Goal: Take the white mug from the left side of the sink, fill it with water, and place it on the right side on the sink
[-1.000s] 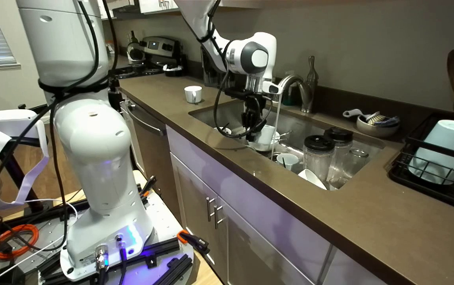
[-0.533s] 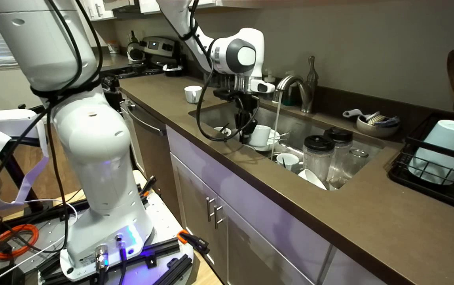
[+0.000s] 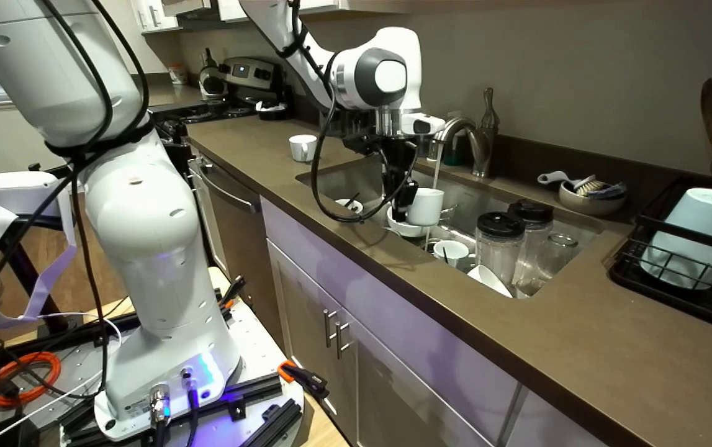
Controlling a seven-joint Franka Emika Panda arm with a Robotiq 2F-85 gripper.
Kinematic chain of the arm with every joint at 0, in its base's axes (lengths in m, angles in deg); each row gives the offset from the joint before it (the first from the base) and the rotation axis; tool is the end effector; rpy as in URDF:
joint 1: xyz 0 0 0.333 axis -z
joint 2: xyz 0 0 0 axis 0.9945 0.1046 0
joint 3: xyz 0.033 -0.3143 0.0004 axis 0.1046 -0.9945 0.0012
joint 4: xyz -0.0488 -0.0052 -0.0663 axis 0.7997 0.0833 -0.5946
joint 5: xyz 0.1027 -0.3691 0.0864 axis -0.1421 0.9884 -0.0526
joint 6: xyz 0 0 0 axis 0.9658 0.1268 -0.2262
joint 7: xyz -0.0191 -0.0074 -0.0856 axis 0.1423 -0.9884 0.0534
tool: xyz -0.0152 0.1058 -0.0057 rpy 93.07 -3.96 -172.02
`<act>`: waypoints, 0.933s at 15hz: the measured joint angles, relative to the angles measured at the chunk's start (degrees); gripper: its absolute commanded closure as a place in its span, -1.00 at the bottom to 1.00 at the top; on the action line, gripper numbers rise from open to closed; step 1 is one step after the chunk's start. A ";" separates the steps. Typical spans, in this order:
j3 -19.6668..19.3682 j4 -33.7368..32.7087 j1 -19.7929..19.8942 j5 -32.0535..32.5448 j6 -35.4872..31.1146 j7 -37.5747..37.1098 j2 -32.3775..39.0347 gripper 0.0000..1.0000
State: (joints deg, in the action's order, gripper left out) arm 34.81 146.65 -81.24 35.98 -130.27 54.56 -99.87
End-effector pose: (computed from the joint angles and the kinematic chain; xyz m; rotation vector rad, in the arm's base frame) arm 0.4451 -0.0398 0.3460 2.9209 -0.5772 -0.0242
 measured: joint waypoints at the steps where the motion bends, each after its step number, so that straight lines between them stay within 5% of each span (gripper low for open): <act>1: -0.14 -0.08 0.62 0.03 -0.10 0.02 -0.34 0.87; 14: -3.93 -1.18 6.78 0.03 -0.31 0.13 -1.99 0.87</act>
State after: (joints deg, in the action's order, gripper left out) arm 30.87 145.47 -74.45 36.00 -130.59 54.69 -101.86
